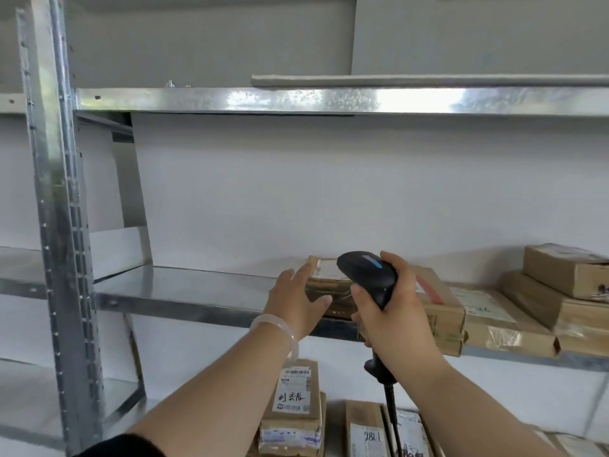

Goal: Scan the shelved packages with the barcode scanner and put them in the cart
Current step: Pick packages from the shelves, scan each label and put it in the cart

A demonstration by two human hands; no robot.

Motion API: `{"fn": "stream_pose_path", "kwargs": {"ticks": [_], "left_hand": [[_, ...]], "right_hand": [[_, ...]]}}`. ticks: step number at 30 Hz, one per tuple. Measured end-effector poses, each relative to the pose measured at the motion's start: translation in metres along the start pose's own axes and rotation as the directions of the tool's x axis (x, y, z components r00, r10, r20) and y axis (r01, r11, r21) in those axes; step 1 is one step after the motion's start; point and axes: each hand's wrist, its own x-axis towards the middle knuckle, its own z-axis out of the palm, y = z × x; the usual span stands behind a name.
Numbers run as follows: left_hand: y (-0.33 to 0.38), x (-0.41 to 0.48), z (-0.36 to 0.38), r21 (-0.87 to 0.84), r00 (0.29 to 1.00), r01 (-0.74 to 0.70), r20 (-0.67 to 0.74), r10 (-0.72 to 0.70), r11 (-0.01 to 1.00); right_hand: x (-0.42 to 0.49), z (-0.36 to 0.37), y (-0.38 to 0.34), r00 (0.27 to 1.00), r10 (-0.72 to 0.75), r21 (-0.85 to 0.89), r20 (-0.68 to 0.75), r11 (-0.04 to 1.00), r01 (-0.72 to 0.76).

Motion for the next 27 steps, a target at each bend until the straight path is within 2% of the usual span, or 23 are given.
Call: {"fn": "stream_pose_path", "kwargs": {"ticks": [6,8,13,16,22,27], "left_hand": [[-0.016,0.035,0.024,-0.036,0.996,0.002,0.091,0.002,0.999],[-0.024,0.041,0.029,-0.056,0.996,-0.019,0.083,0.024,0.998],[-0.033,0.036,0.027,-0.073,0.997,-0.072,-0.029,0.07,0.995],[-0.037,0.027,0.021,-0.159,0.989,-0.113,-0.112,0.095,0.981],[-0.049,-0.006,0.002,-0.302,0.906,-0.355,-0.343,0.247,0.885],[-0.044,-0.035,-0.011,-0.37,0.898,-0.387,-0.359,0.254,0.845]], "right_hand": [[0.01,0.0,0.011,0.997,0.045,0.011,-0.054,0.999,-0.045],[0.011,0.003,0.014,0.996,0.071,0.022,-0.061,0.997,-0.07],[0.01,0.007,0.01,0.988,0.127,0.076,-0.086,0.99,-0.12],[0.008,0.008,0.003,0.985,0.107,0.094,-0.138,0.991,-0.095],[0.011,0.015,-0.012,0.979,0.011,0.088,-0.202,0.996,0.007],[0.002,0.027,-0.02,0.982,0.013,0.162,-0.189,0.987,0.018]]}}
